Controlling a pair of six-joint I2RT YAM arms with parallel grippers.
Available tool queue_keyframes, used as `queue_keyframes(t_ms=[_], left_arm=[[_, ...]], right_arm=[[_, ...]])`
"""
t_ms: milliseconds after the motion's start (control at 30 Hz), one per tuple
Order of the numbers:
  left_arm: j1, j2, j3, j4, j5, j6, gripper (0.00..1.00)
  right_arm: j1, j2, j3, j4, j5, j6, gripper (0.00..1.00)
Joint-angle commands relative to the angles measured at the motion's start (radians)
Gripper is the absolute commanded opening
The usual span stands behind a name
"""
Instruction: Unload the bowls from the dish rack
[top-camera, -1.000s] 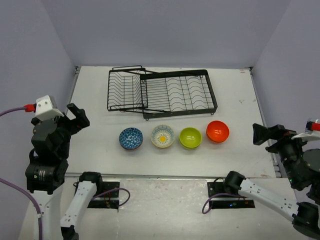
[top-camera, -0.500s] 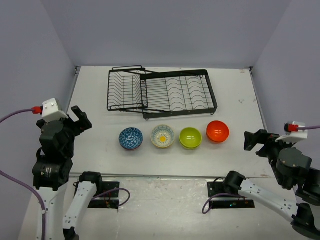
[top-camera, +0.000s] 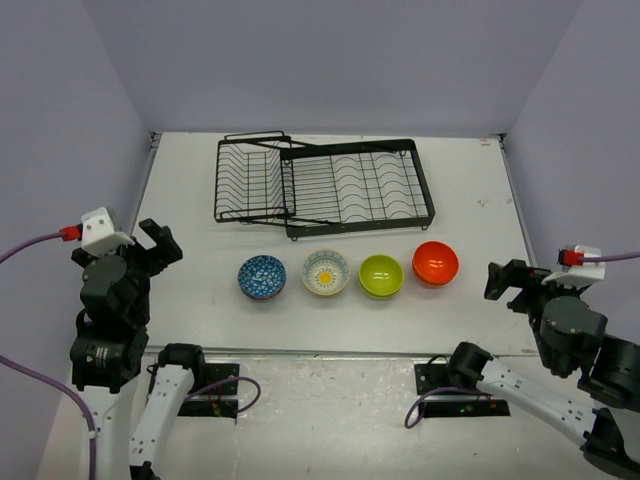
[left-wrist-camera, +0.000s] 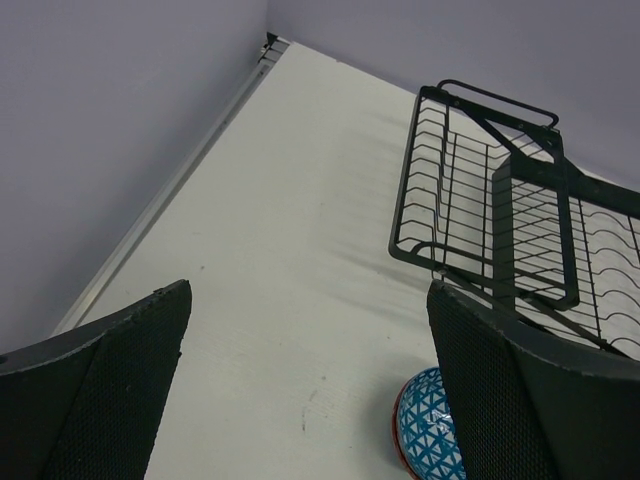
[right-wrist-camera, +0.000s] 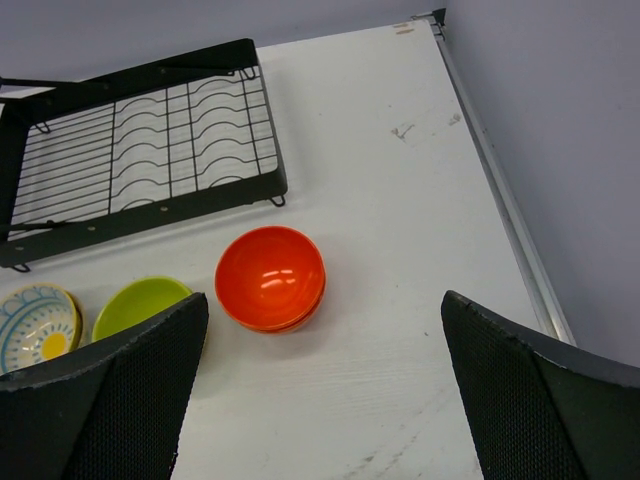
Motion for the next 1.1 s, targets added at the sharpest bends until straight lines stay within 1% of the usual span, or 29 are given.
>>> queue_keyframes(t_ms=[0, 333, 733, 1067], left_arm=[[-0.005, -0.001, -0.015, 0.062, 0.018, -0.003, 1.00], [-0.005, 0.006, -0.065, 0.101, 0.006, -0.015, 1.00], [-0.005, -0.035, -0.113, 0.147, 0.023, 0.002, 1.00], [-0.005, -0.040, -0.130, 0.160, 0.020, 0.013, 1.00]], right_arm=[[0.001, -0.007, -0.018, 0.035, 0.060, -0.017, 0.99], [0.001, -0.013, -0.035, 0.040, 0.105, -0.020, 0.99], [0.001, -0.044, -0.012, 0.027, 0.060, -0.016, 0.99], [0.001, -0.041, -0.022, 0.044, 0.079, -0.008, 0.99]])
